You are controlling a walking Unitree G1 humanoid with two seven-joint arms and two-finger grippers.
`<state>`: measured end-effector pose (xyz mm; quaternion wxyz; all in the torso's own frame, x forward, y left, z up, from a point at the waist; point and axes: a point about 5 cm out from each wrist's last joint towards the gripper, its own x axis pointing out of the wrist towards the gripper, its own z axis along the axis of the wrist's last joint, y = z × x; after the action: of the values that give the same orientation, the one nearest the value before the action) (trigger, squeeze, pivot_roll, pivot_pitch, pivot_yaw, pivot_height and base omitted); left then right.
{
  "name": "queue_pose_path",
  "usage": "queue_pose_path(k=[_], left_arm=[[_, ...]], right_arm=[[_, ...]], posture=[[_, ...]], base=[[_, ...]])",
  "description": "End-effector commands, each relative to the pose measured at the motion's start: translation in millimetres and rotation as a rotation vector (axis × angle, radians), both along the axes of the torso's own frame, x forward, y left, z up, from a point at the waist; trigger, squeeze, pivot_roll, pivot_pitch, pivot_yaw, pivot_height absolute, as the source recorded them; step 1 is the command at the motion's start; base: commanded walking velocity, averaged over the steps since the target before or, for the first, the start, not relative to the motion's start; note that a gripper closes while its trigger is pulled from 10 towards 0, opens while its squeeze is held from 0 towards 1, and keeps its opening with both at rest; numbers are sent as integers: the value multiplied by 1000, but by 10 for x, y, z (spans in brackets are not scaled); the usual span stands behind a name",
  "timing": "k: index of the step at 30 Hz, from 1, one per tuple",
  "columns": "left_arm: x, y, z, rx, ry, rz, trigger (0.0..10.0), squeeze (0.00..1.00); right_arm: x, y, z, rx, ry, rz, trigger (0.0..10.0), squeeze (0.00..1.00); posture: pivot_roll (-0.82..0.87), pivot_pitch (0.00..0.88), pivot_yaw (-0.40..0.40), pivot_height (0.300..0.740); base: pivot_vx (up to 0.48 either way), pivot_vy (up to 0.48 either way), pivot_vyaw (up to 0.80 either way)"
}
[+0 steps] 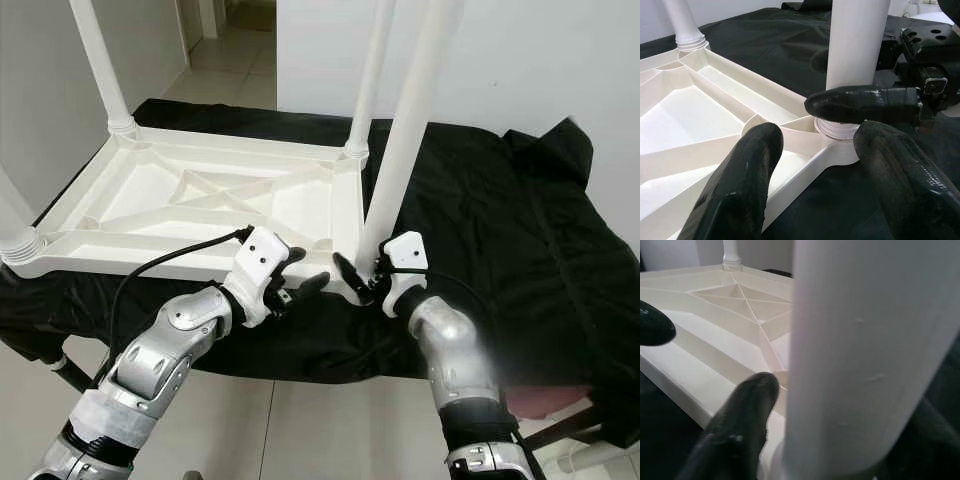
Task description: Building children table
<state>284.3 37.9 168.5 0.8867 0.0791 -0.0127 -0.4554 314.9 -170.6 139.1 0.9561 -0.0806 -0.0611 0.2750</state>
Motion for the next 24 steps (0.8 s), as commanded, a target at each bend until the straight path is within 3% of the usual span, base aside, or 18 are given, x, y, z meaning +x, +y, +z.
queue_pose_path(k=[1,6,7,9,10,17,24], left_arm=[[6,-6,4,8,-14,4,10000,0],[-6,-14,-1,2,-12,3,10000,0],[-2,-20,-2,1,-11,3,10000,0],[2,-24,-2,-1,-11,4,10000,0],[5,-46,-5,-2,-11,2,10000,0],[-18,-58,-25,-5,-3,-7,10000,0],[-22,-32,-41,0,3,-4,10000,0]], right_arm=[[-10,12,-83,-31,35,20,0,0],[0,-66,-124,-44,56,-14,0,0],[8,-83,-132,-48,63,-40,824,0],[13,-93,-137,-50,67,-58,824,0],[22,-104,-143,-29,72,-84,10000,0],[3,-43,-150,-4,62,-170,10000,0],[-67,160,-99,87,48,-275,10000,0]], posture=[[18,11,-34,740],[6,8,-46,740],[0,8,-47,740],[0,8,-47,740],[-5,5,-48,740],[-10,0,-50,740],[-4,0,-50,740]], base=[[0,0,0],[0,0,0],[0,0,0],[0,0,0],[0,0,0],[0,0,0],[0,0,0]])
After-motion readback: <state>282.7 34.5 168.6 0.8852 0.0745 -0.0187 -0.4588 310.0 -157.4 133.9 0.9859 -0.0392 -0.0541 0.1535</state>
